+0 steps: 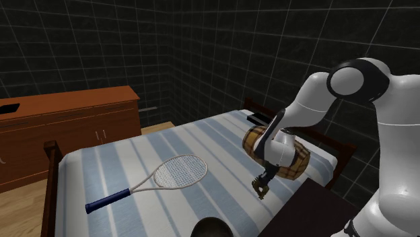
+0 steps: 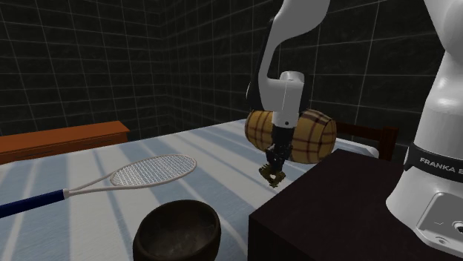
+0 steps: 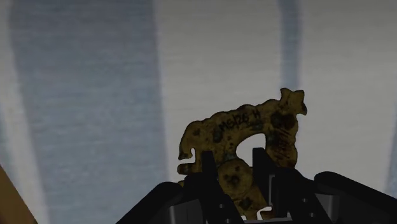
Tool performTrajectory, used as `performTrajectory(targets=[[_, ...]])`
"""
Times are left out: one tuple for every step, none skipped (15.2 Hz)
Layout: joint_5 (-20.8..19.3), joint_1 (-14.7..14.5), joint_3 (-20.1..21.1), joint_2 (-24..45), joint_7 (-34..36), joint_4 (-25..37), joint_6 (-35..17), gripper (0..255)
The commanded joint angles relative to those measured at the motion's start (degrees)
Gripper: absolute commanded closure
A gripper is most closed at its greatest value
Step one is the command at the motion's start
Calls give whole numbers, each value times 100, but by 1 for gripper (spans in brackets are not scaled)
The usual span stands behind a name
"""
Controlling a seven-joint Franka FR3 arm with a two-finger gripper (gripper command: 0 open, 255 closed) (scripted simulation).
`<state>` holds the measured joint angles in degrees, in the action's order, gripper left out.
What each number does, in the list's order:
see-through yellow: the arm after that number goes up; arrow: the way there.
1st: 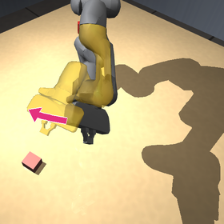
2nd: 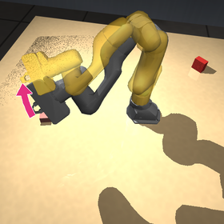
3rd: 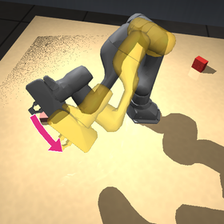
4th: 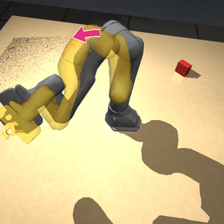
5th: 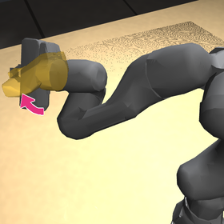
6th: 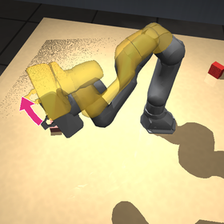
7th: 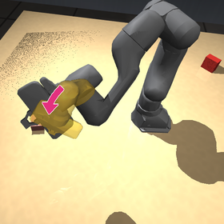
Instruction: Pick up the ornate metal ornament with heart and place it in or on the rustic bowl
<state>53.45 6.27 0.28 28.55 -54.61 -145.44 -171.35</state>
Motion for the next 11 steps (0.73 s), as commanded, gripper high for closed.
performTrajectory(targets=[[-183, -162, -195, -217, 186, -113, 137, 255], [-279, -244, -289, -322, 285, -166, 199, 255], [-379, -326, -384, -426, 385, -218, 261, 255], [-484, -408, -480, -530, 487, -268, 323, 255], [-594, -489, -578, -635, 592, -318, 384, 255], [-708, -569, -675, -739, 699, -366, 444, 255], [-828, -648, -773, -843, 808, -413, 504, 255], [-953, -725, -871, -947, 920, -459, 563, 255], [-1082, -800, -968, -1052, 1035, -503, 622, 255], [-1216, -874, -1066, -1157, 1151, -546, 681, 255], [-1355, -945, -1162, -1262, 1270, -587, 739, 255]])
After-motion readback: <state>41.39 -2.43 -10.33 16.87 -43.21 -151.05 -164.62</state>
